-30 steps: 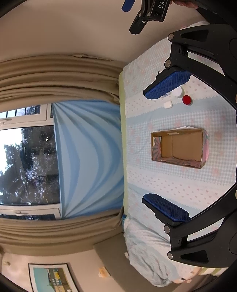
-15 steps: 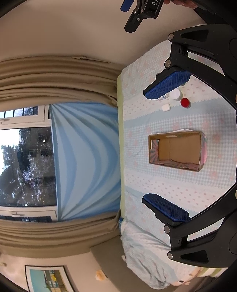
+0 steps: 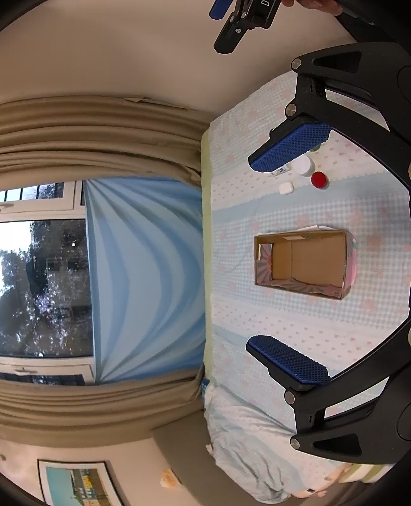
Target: Organize rigid objects
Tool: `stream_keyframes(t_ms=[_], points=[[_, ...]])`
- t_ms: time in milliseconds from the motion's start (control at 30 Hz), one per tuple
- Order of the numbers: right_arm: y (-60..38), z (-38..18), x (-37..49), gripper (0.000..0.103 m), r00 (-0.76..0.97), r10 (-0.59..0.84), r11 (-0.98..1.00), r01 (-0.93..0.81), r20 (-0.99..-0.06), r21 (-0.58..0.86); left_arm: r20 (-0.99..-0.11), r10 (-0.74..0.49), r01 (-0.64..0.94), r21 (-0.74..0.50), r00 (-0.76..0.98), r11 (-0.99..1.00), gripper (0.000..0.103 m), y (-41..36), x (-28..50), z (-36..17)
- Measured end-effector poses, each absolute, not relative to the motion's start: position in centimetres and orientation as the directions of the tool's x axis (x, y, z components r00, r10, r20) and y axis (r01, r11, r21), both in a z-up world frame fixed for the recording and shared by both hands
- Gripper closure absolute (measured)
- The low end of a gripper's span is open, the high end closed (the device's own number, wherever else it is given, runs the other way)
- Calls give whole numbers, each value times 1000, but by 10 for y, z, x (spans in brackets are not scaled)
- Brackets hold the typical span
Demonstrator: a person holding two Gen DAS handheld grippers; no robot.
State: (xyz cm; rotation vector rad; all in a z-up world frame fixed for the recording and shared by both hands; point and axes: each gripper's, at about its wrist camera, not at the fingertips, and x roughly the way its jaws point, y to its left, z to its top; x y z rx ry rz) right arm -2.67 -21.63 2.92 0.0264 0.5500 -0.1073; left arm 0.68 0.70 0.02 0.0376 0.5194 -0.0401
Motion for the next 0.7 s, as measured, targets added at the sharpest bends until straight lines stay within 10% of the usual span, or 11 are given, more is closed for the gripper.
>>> stream_keyframes(t_ms=[700], points=[[-216,31,-26,0,844,-103,993,120,-526,-1,-523,-27,40,13,852,999,1,10,13,-5]])
